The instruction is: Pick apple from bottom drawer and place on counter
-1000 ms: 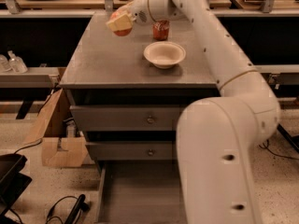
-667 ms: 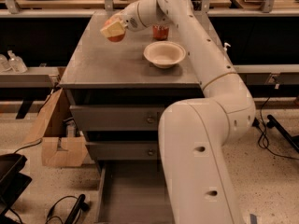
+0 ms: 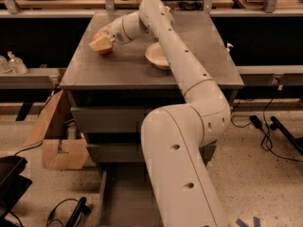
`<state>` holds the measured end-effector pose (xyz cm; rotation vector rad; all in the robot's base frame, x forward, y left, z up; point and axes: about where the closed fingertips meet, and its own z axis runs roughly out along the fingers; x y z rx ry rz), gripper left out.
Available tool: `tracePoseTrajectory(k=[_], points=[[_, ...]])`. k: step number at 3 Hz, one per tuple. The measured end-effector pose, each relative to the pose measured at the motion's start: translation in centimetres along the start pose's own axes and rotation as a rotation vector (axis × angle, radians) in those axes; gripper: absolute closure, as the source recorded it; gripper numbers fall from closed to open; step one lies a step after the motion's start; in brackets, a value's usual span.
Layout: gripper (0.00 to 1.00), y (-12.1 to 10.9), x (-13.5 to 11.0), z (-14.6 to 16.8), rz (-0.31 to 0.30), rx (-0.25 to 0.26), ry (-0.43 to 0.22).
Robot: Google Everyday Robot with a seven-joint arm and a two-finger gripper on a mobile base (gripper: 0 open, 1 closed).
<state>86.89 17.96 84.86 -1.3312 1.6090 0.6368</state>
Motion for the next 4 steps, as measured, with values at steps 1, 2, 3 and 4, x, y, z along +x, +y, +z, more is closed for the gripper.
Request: tracePoseTrajectory(k=[1,2,3,4], points=[[0.54,-0.12,-0.72,-0.37,0.0,0.0,0.0],[0.3,-0.12,-0.77,-0.39,0.0,0.0,0.0],[0.01,0.15,-0.63,0.19,0.001,-0.008,0.002],[0.0,0.19,-0.61,0.29,0.002,-0.009,0.002]])
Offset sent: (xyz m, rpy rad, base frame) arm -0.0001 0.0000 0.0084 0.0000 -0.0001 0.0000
